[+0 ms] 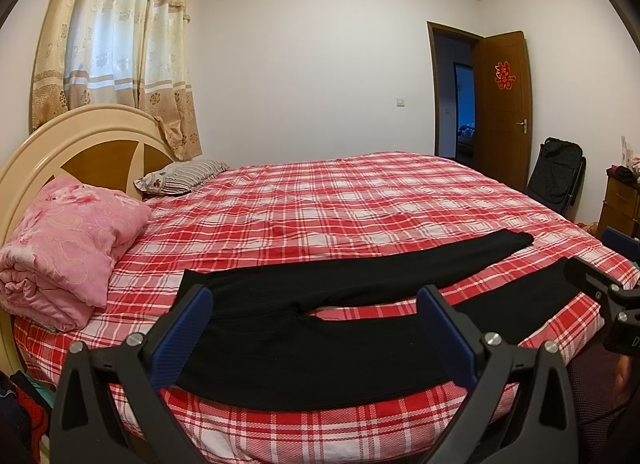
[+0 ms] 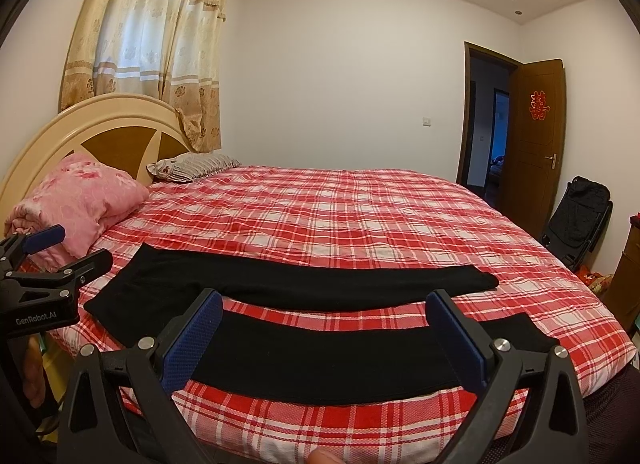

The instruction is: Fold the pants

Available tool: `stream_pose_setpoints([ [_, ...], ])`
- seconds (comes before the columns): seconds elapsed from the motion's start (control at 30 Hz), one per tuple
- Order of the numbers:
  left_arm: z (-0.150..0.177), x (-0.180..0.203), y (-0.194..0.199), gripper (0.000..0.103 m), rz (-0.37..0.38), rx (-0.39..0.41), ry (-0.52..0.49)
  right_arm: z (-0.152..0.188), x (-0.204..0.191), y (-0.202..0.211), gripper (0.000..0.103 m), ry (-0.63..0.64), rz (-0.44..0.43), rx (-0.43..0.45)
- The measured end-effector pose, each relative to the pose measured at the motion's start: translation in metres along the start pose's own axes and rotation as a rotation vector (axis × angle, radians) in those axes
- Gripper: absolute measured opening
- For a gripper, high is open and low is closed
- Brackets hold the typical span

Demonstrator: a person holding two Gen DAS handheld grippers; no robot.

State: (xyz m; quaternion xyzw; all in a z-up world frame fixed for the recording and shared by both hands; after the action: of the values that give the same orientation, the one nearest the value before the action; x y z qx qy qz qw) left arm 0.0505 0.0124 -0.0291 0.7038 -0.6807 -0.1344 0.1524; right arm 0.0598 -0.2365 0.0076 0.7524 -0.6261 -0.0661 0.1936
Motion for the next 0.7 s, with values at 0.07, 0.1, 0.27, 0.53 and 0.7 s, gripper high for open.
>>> stream_pose_setpoints([
  [0.07,0.000,0.000,0.000,0.103,-0.002,-0.002,0.000,0.000,0.000,0.000,0.102,0.002,0.000,0.000],
  [0.1,0.000,0.000,0.000,0.103,-0.002,-0.002,0.001,0.000,0.000,0.000,0.102,0.002,0.001,0.000],
  [0.27,0.000,0.001,0.000,0.103,-0.004,-0.005,0.000,0.000,0.000,-0.002,0.102,-0.001,0.001,-0.006],
  [0.53,0.001,0.002,-0.002,0.103,-0.006,-0.008,-0.001,0.002,-0.004,-0.006,0.102,0.008,0.002,-0.018],
  [0.7,0.004,0.000,-0.006,0.103,-0.008,-0.018,-0.001,0.007,-0.008,-0.015,0.102,0.017,0.003,-0.040],
])
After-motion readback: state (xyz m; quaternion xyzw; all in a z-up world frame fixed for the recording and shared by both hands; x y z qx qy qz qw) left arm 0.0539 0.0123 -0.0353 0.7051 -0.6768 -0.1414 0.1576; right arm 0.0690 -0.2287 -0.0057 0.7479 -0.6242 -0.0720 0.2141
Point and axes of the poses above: each gripper's, at about its wrist camera, not at the fingertips, and y roughly against the way its jaws point, x to its right, z to its underside, the point moved 5 cm from there along -y, roughly the way its jaws point, and after that the axes turned 4 degrees about y, right-handed, at the moved point
